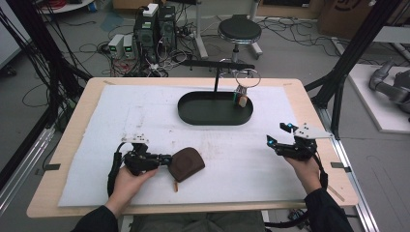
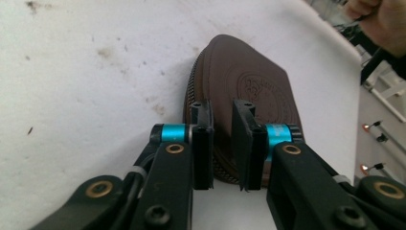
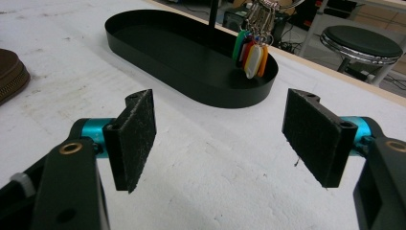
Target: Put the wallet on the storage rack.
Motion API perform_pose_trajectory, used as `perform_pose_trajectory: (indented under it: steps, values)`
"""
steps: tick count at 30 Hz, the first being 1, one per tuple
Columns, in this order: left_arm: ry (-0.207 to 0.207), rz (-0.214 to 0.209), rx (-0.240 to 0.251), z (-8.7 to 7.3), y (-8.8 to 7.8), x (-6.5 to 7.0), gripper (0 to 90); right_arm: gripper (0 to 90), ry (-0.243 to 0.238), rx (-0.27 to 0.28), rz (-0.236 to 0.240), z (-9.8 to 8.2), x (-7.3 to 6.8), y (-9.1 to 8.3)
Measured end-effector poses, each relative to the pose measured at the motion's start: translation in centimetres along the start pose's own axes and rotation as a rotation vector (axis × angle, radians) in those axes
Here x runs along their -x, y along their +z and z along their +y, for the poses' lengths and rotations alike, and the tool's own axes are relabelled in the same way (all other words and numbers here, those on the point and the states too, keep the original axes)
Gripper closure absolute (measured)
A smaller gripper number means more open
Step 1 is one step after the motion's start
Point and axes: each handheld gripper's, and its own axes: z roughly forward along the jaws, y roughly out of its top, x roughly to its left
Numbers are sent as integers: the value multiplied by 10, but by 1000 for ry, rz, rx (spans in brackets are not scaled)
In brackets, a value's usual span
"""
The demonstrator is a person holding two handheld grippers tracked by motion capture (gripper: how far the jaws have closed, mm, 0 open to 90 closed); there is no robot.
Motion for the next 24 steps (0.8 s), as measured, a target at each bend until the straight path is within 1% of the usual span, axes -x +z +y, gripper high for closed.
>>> perform_pose_trajectory:
  steps: [1,2,3,5,7,8,9,11,12,13,15,16,17,18,19,20,21,22,24]
  values:
    - [7,-10,11,0,0,0,806,280,0,2,1,0,0,0]
    - [40,-14,19,2,-1,3,814,280,8,2,5,0,0,0]
    - [40,-14,19,2,-1,3,819,280,8,4,4,0,0,0]
    - [83,-14,27,6,-2,8,825,280,11,3,4,0,0,-1]
    - [145,-18,43,11,-2,14,837,280,14,8,7,0,1,-1]
    - [196,-11,45,15,-2,20,846,280,19,12,12,1,0,-1]
    - [196,-11,45,15,-2,20,848,280,19,12,12,1,0,-1]
    - [249,-2,56,18,-2,27,852,279,24,20,21,2,0,-1]
    - [266,-1,60,19,-2,30,852,279,24,20,21,2,0,-1]
    - [287,-9,72,20,-2,32,855,280,27,22,36,3,-2,-1]
    - [322,-8,90,22,-2,37,856,280,26,27,43,4,-2,-1]
    - [357,-6,110,24,-1,41,857,279,29,35,62,6,-5,0]
    - [357,-6,110,24,-1,41,857,279,29,35,62,6,-5,0]
    - [382,3,120,25,-1,44,857,279,31,39,76,7,-7,0]
    - [396,6,126,26,-1,45,858,279,26,46,98,9,-11,1]
    - [413,9,135,27,0,47,858,279,26,46,98,9,-11,1]
    - [433,17,141,28,1,50,859,279,21,49,111,10,-13,2]
    - [443,17,148,29,2,51,859,279,14,51,137,13,-18,5]
    - [475,18,164,30,4,55,860,278,4,49,168,15,-24,7]
